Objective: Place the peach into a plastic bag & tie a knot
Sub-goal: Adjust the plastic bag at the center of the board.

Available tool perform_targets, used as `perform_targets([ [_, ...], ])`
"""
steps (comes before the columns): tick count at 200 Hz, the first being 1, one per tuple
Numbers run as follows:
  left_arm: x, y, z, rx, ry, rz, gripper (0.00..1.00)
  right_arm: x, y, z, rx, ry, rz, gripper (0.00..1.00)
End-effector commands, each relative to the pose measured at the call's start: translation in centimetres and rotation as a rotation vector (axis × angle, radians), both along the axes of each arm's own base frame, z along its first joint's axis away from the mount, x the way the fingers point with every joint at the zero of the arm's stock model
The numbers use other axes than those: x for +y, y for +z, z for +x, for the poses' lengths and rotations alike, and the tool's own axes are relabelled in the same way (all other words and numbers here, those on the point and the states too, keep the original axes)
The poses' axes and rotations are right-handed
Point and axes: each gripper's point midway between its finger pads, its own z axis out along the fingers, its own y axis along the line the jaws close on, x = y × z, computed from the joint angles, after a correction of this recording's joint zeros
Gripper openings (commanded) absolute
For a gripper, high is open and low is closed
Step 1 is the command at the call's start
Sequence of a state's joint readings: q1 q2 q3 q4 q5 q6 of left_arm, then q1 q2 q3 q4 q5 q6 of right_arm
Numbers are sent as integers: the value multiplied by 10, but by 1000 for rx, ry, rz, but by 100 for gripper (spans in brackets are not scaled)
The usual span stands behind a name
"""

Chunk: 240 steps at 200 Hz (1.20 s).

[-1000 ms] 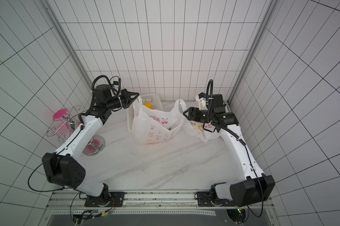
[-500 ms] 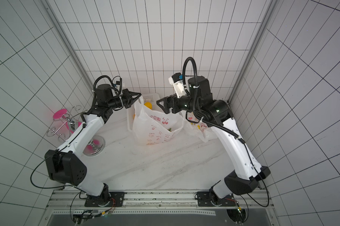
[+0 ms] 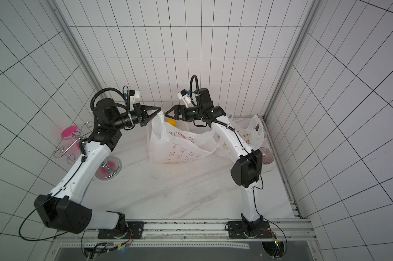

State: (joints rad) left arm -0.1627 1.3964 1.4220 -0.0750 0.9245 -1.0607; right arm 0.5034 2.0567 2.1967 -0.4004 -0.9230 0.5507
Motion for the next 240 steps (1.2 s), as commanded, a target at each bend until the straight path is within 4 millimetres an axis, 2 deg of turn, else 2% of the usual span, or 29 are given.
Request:
perform_targets([
  [1, -3, -2, -2, 8, -37, -25, 0, 4, 51, -17, -45, 130, 196, 98],
  [28, -4, -1, 1, 12, -46, -43, 0, 20, 46, -24, 47, 228, 288, 98],
  [42, -4, 3, 1, 6, -49, -58, 0, 29, 33, -32, 99, 271, 313, 97],
  [57, -4, 9, 0, 0, -51, -69, 0, 33, 14, -37, 142, 271, 318, 96],
  [77, -4, 12, -1, -7, -52, -76, 0, 36, -2, -47, 169, 282, 311, 95],
  [129, -1, 11, 4, 1, -39, -94, 0, 27, -39, -75, 208, 301, 277, 95],
  [154, 0, 18, 2, -16, -38, -111, 0, 14, -56, -64, 216, 212, 253, 97],
  [172, 1, 21, -1, -15, -42, -123, 0, 2, -55, -61, 178, 165, 232, 99],
  [191, 1, 18, -3, -8, -38, -120, 0, -7, -63, -64, 70, 81, 90, 99],
  [240, 1, 8, -5, 11, -39, -116, 0, -22, -78, -85, -201, -6, -203, 99],
])
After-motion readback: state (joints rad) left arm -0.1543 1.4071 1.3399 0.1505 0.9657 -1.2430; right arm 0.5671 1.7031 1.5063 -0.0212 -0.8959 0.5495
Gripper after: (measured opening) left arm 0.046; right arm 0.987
